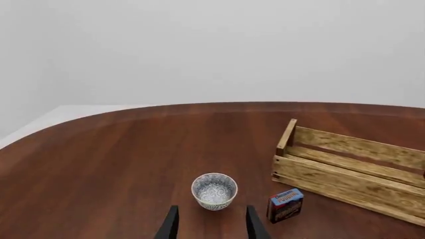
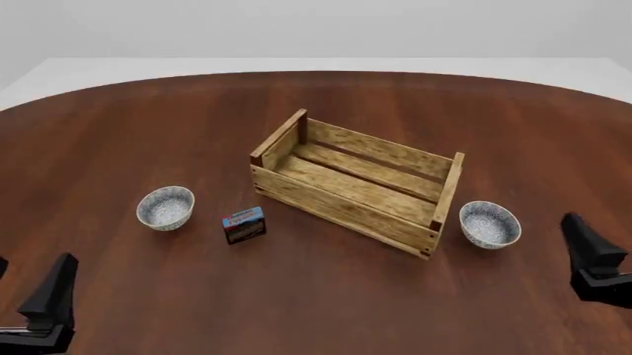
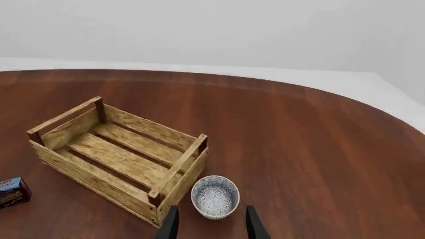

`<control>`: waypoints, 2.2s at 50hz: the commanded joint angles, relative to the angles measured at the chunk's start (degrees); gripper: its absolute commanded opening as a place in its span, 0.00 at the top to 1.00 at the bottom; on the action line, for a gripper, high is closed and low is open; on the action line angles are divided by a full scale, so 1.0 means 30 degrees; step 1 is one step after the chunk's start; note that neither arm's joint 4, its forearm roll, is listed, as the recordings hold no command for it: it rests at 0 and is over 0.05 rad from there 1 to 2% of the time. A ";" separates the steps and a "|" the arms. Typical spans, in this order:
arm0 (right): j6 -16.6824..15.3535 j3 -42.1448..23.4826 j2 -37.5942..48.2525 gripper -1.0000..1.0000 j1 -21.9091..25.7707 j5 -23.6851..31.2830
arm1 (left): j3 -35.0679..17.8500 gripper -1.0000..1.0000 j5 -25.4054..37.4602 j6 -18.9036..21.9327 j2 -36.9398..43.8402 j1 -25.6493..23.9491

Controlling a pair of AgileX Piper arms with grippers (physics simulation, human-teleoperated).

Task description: Stack the right bowl on the left bowl and place them in the tray.

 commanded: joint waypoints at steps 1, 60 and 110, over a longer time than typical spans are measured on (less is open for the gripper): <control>0.0056 -0.3760 0.3472 0.00 -0.0505 0.2948 | 0.0062 0.00 -0.0144 0.0035 0.0164 -0.0098; -0.0363 -0.6200 1.7384 0.00 -0.1724 -0.0274 | 0.0015 0.00 -0.0712 -0.0090 0.0771 0.0364; 0.0539 -0.7354 2.5248 0.00 -0.3147 -0.4904 | 0.0113 0.00 -0.1829 -0.0045 0.1861 0.0390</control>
